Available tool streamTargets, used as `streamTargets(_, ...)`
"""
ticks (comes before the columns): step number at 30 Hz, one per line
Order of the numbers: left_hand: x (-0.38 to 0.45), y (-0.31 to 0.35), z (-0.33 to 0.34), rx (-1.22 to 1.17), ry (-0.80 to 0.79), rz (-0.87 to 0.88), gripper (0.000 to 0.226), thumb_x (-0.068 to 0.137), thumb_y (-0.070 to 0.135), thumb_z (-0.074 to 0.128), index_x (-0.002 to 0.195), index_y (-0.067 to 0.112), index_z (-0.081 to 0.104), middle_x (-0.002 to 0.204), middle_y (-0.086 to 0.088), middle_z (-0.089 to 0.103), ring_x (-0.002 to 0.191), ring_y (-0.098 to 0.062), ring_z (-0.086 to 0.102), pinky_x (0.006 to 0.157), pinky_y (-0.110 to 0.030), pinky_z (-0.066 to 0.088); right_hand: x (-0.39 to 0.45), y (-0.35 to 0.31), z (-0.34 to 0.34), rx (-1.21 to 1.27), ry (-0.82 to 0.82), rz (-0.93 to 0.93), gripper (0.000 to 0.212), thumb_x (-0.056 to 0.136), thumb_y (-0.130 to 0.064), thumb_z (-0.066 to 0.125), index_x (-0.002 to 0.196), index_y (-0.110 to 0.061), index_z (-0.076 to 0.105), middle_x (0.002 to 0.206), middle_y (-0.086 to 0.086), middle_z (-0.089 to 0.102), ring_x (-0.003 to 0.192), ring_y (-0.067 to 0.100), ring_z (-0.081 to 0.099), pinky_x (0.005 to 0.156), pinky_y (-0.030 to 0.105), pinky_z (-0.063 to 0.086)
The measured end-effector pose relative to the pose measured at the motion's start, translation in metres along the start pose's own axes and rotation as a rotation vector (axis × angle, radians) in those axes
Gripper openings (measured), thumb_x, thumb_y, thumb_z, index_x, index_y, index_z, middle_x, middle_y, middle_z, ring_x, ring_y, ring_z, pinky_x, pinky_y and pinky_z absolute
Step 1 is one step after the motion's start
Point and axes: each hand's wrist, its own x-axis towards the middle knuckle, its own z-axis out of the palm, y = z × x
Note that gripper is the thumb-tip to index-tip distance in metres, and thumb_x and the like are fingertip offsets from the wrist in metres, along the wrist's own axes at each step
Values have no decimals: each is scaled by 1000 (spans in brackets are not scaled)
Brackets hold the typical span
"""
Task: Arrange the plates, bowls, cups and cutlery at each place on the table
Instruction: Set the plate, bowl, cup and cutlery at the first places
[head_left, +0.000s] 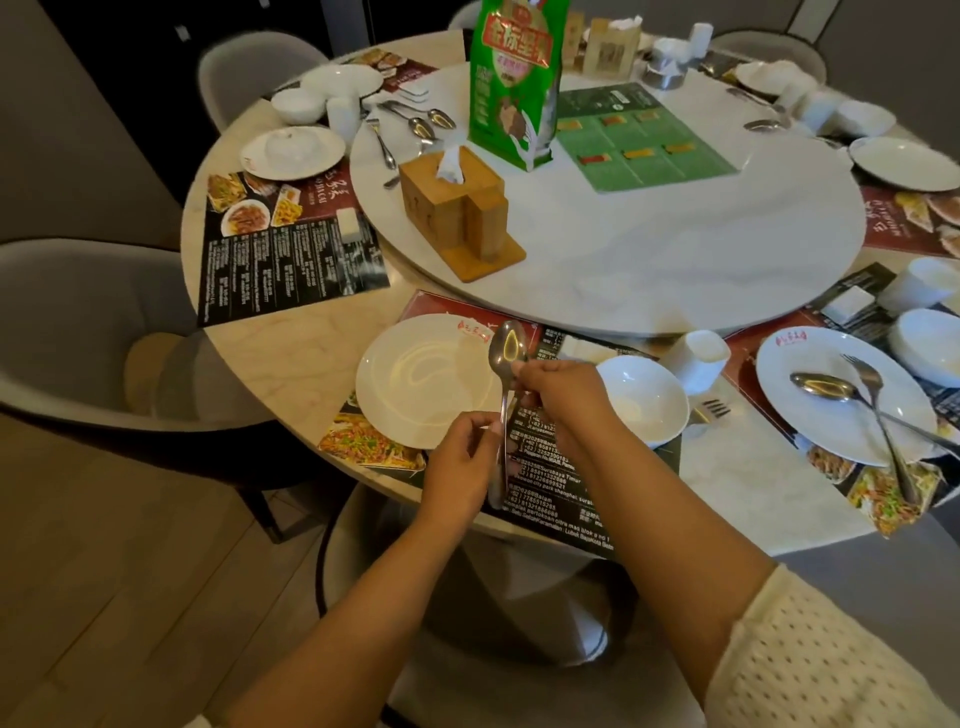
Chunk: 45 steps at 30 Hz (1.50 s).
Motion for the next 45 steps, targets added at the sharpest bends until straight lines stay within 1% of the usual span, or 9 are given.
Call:
streamTargets(8, 23, 6, -35, 343, 286, 125, 15, 92, 16, 60, 107, 13, 60, 92, 0, 61, 85, -17, 60, 66, -24, 44, 9, 10, 14, 59, -148, 123, 17, 87, -5, 59, 99, -10, 70, 100, 10, 71, 70, 16, 58, 53, 23, 44)
streamTargets(12, 31, 2, -50, 538, 350, 168, 18, 93, 14, 57, 110, 9, 61, 114, -7, 52, 97, -17, 54, 78, -23, 42, 0, 27, 6, 39, -159, 151, 19, 90, -4, 55, 99, -10, 71, 97, 10, 72, 69, 14, 58, 58, 23, 46)
streamTargets(17, 31, -6, -48, 595, 346, 189, 16, 92, 5, 57, 107, 5, 62, 113, -9, 53, 96, -11, 46, 82, -19, 37, -9, 42, 0, 25, -120, 151, 23, 95, -6, 49, 100, -9, 70, 96, 11, 72, 71, 15, 58, 63, 25, 47)
streamTargets(23, 28, -11, -41, 653, 362, 206, 21, 88, 1, 61, 108, 3, 63, 114, -13, 55, 105, -27, 54, 90, -33, 47, -12, 50, -3, -16, -86, 128, 23, 95, -9, 49, 100, -10, 71, 93, 6, 74, 73, 13, 60, 66, 25, 50)
streamTargets(28, 25, -13, -41, 656, 354, 236, 30, 87, -3, 58, 116, 3, 62, 118, -15, 54, 112, -30, 52, 97, -39, 47, -15, 62, -15, -242, 92, -17, 17, 90, -15, 59, 90, -23, 73, 90, -5, 72, 83, 11, 63, 81, 31, 52)
streamTargets(31, 22, -13, -38, 675, 365, 245, 35, 86, -2, 59, 121, 5, 61, 124, -14, 52, 118, -29, 49, 100, -41, 46, -23, 75, -27, -403, 206, -133, 16, 90, -18, 61, 97, -25, 74, 96, -10, 69, 82, -1, 56, 85, 21, 43)
streamTargets(34, 17, -10, -27, 677, 381, 288, 36, 85, -1, 60, 120, 10, 62, 124, -8, 53, 118, -25, 49, 98, -35, 46, -29, 85, -40, -533, 327, -209, 20, 90, -11, 59, 101, -18, 74, 103, -3, 69, 89, 6, 57, 84, 18, 40)
streamTargets(39, 5, 3, 19, 608, 116, 428, 19, 88, 9, 61, 102, 20, 68, 106, 2, 61, 103, -14, 50, 85, -20, 36, -41, 97, -66, -456, 491, -205, 20, 89, -7, 56, 92, -17, 73, 98, -1, 66, 88, 13, 59, 75, 20, 43)
streamTargets(45, -6, 1, 93, 592, -130, 342, 19, 85, 21, 68, 104, 21, 67, 102, 5, 58, 97, -14, 56, 85, -33, 51, -52, 100, -103, -303, 569, -97, 26, 88, -8, 50, 81, -27, 66, 83, -10, 65, 76, 4, 59, 60, 13, 41)
